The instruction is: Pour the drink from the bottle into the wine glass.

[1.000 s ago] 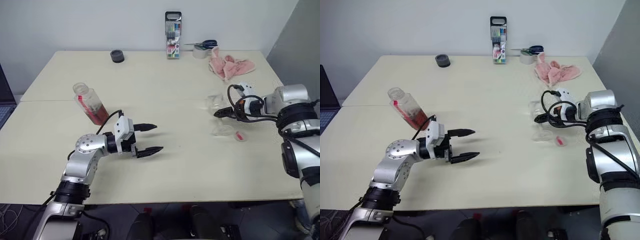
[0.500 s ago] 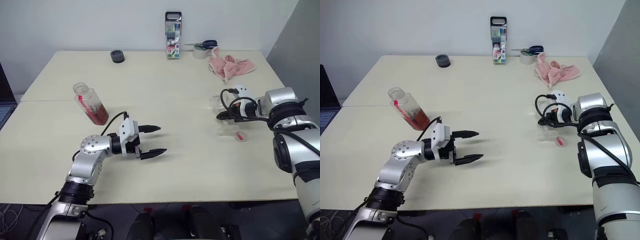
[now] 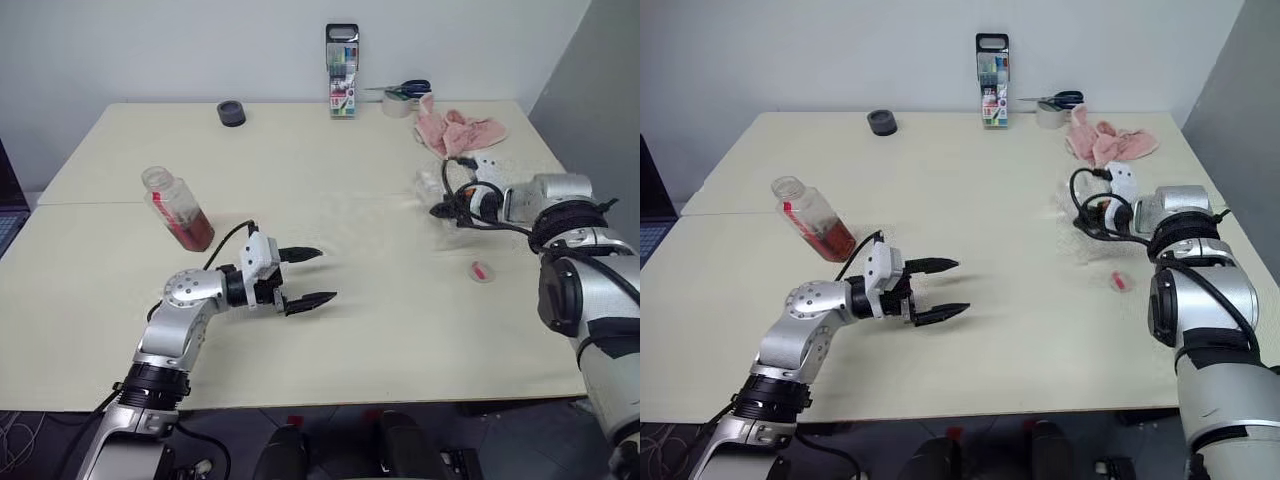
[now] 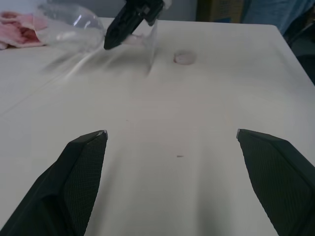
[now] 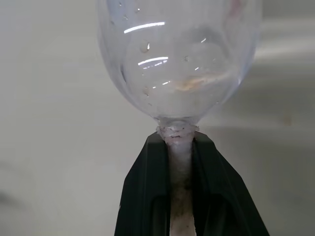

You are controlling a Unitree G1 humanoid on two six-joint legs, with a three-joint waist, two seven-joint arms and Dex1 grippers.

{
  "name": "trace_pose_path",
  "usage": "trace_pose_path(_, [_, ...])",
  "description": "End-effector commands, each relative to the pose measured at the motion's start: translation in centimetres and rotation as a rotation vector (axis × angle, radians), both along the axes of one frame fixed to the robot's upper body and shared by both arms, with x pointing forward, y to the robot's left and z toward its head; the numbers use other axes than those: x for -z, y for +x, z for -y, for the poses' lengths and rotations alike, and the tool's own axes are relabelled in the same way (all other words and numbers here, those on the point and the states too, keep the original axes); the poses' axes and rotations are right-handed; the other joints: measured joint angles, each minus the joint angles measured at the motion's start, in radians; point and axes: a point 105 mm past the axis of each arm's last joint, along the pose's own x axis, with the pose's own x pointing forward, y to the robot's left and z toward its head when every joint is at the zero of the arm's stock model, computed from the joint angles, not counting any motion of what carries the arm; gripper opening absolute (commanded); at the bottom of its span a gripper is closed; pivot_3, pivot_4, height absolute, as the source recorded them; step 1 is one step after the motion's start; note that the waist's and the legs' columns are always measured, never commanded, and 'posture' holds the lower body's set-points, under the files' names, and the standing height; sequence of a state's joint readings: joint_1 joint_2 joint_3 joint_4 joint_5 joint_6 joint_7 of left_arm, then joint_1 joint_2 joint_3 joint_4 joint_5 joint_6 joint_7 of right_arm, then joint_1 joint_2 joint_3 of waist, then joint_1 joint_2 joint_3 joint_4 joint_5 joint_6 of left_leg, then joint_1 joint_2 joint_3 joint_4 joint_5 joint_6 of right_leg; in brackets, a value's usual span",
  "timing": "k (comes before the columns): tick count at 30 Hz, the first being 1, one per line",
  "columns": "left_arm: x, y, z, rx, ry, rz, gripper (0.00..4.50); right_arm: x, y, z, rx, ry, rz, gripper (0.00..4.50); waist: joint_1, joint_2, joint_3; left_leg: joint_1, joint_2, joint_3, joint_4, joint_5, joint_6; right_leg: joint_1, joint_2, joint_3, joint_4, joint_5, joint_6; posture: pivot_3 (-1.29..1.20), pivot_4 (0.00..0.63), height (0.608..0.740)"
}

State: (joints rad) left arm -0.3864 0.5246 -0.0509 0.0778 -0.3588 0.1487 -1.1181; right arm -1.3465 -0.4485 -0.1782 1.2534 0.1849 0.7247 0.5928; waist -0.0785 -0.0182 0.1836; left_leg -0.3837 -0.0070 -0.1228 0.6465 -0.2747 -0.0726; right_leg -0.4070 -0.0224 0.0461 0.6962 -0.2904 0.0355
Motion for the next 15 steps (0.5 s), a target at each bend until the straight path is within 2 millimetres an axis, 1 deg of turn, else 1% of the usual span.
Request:
trace_pose_path(1, [-2.3,0.3,-0.6,-0.024,-0.033,0.056,4.50,-3.6,1.9,-1.2,0.085,0.073,0.256,0.21,-0.005,0.000,0.000,0.000,0.000,0.000,0.000,0.000,0.000,0.000,0.000,0.000,0.000,0.000,0.000,0.00,0.150,0.740])
trace_pose_path(4, [-2.9,0.6,-0.9,-0.033,-0.035,0.057,4.50,-2.5,2.3,-2.4,0.130,0.071,0.381,0.21,-0.007,0.000,0.000,0.000,0.000,-0.001,0.000,0.000,0.000,0.000,0.000,0.000,0.001,0.000,0.000,0.00,0.150,0.740])
trace_pose_path(7, [-3.1,0.7,-0.8,-0.033,-0.034,0.056,4.50,-1.0,2.1,-2.9,0.185,0.082,0.446,0.21,-0.006,0.000,0.000,0.000,-0.001,-0.001,0.000,0.000,-0.001,0.000,-0.001,0.000,0.001,0.000,0.000,0.00,0.150,0.740])
trace_pose_path(9, [-3.3,0.7,-0.5,-0.029,-0.037,0.053,4.50,0.4,1.4,-3.2,0.220,0.076,0.487,0.21,-0.006,0.000,0.000,-0.001,-0.001,-0.001,0.000,0.001,-0.002,0.000,-0.001,-0.001,0.001,0.000,0.000,0.00,0.150,0.740])
trace_pose_path(11, [-3.4,0.7,-0.4,-0.027,-0.039,0.051,4.50,1.1,0.6,-3.5,0.224,0.062,0.517,0.21,-0.006,0.000,0.000,0.000,0.000,-0.001,0.001,0.001,-0.003,0.000,-0.002,0.000,0.001,0.000,0.000,0.00,0.150,0.740])
trace_pose_path(15, [-3.5,1.1,-0.1,-0.048,-0.062,0.031,4.50,3.9,-2.5,-4.0,0.224,0.040,0.529,0.21,-0.003,0.001,-0.001,0.000,0.000,-0.004,0.000,0.001,-0.002,0.001,-0.001,-0.002,0.001,0.000,0.000,0.00,0.150,0.740])
